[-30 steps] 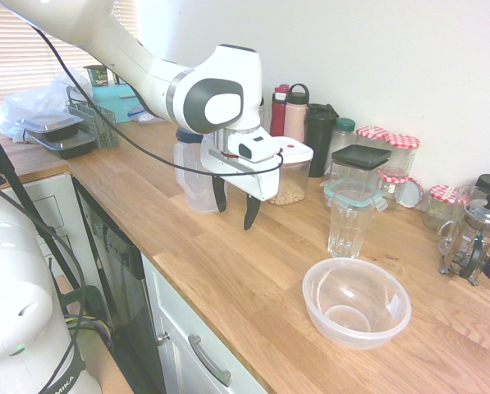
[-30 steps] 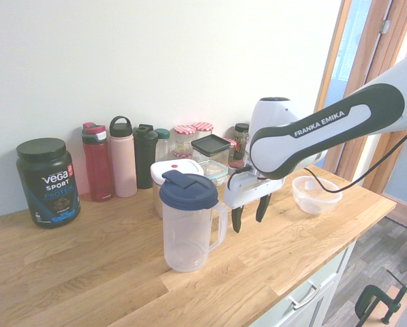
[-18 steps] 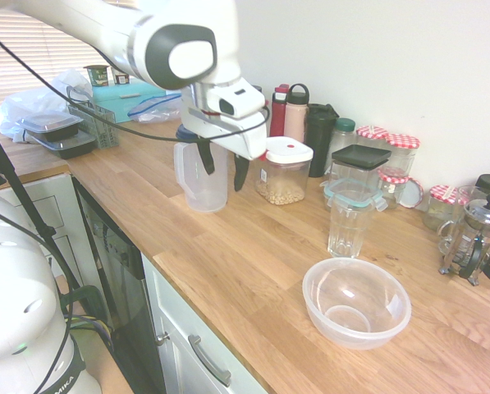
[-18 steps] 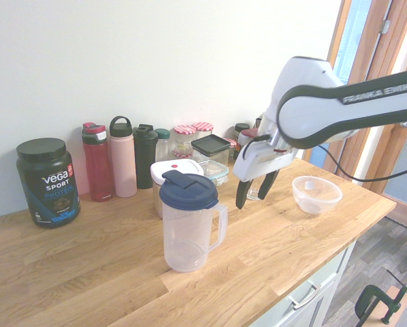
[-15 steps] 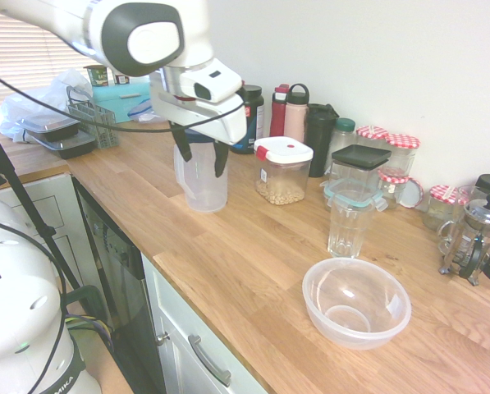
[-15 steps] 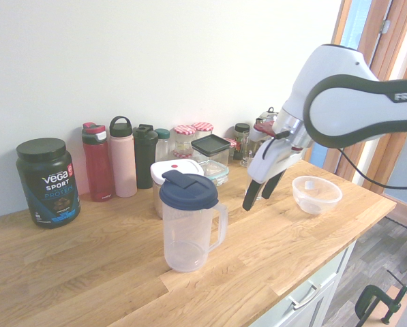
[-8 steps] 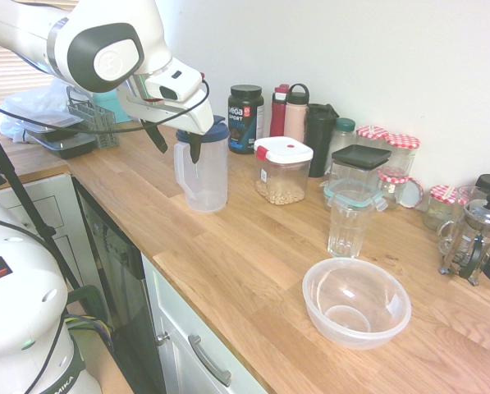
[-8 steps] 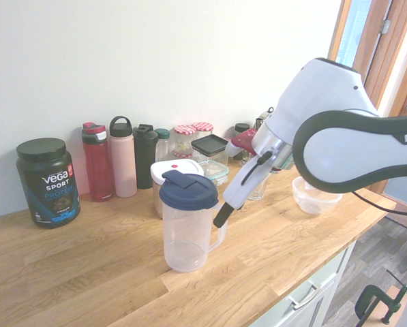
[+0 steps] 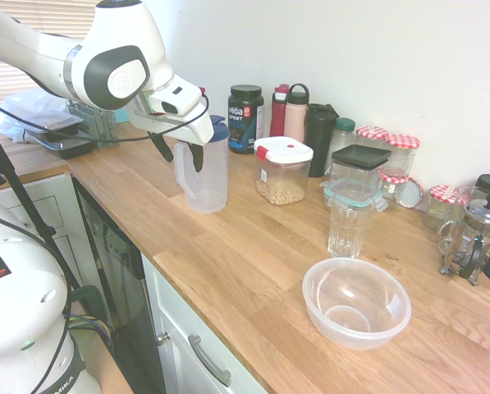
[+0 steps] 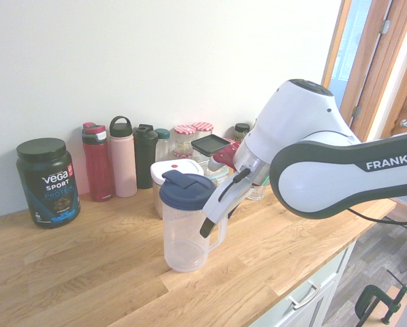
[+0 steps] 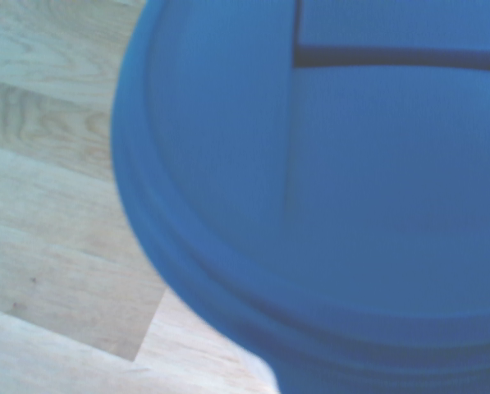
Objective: Pour me some water
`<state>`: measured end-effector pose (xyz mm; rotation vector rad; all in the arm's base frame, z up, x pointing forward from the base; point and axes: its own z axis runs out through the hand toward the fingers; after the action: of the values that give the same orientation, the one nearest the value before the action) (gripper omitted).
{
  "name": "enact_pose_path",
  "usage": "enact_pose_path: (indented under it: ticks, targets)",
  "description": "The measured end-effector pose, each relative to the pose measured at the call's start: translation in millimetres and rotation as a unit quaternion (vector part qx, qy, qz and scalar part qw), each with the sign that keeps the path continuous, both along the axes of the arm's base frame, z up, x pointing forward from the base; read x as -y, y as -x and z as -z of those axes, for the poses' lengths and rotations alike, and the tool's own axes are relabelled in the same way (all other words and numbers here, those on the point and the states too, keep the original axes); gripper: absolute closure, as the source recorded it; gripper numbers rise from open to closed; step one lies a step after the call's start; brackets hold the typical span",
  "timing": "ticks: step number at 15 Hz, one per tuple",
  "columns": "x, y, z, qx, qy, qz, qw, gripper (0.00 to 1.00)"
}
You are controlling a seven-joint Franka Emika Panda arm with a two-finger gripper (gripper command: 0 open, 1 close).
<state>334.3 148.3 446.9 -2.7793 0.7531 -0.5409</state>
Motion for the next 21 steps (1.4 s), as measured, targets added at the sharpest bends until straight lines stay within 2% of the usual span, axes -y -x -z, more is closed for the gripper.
enact_pose_path:
  ticks: [21]
  targets:
    - [-2.8, -3.2, -3.4, 0.003, 0.006, -0.002, 1.0, 1.0]
